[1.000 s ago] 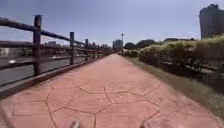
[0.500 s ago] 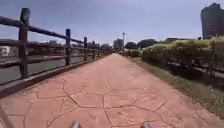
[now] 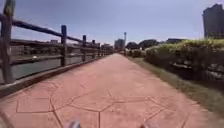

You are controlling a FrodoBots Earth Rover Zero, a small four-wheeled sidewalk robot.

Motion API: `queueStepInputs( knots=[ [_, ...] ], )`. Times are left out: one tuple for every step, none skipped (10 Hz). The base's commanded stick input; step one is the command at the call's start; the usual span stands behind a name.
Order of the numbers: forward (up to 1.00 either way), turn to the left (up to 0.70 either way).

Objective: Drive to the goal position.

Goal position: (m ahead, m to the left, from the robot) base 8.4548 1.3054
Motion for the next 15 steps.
queueStepInputs(
  knots=[
    [0.85, 0.0],
    [0.85, 0.0],
    [0.85, 0.0],
    [0.85, 0.0],
    [0.85, 0.0],
    [0.85, 0.0],
    [0.85, 0.0],
    [0.85, 0.0],
    [0.85, 0.0],
    [0.85, 0.0],
    [0.85, 0.0],
    [0.85, 0.0],
    [0.85, -0.26],
    [0.85, -0.34],
    [0.85, -0.34]
  ],
)
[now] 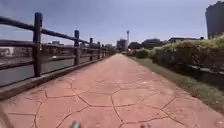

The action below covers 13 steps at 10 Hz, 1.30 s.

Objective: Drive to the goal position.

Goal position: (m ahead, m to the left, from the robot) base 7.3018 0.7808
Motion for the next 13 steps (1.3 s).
queueStepInputs(
  knots=[
    [0.85, -0.18],
    [0.85, 0.0],
    [0.85, 0.0],
    [0.85, 0.0],
    [0.85, 0.0],
    [0.85, 0.0],
    [0.85, 0.0],
    [0.85, 0.0],
    [0.85, 0.0],
    [0.85, 0.0],
    [0.85, 0.0],
    [0.85, -0.01],
    [0.85, -0.31]
  ],
)
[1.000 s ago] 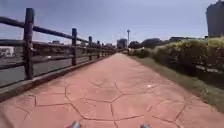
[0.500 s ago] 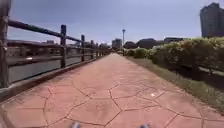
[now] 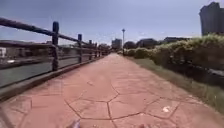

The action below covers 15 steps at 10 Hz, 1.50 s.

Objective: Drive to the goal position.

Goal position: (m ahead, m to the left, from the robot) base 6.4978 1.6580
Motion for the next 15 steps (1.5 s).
queueStepInputs(
  knots=[
    [0.85, -0.34],
    [0.85, -0.34],
    [0.85, -0.14],
    [0.85, 0.0],
    [0.85, 0.0],
    [0.85, 0.0],
    [0.85, 0.0],
    [0.85, 0.0],
    [0.85, 0.0],
    [0.85, 0.0],
    [0.85, 0.0],
    [0.85, 0.0],
    [0.85, 0.0],
    [0.85, 0.0],
    [0.85, 0.0]
  ],
)
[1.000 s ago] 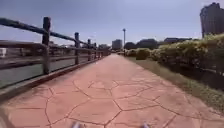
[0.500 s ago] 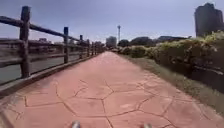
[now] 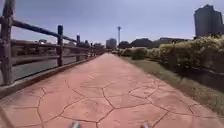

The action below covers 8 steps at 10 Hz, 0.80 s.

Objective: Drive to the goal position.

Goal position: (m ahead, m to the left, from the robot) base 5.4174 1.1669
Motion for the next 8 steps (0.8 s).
queueStepInputs(
  knots=[
    [0.85, 0.0],
    [0.85, 0.0],
    [0.85, 0.0],
    [0.85, 0.0],
    [0.85, 0.0],
    [0.85, 0.0],
    [0.85, 0.0],
    [0.85, 0.0]
  ],
)
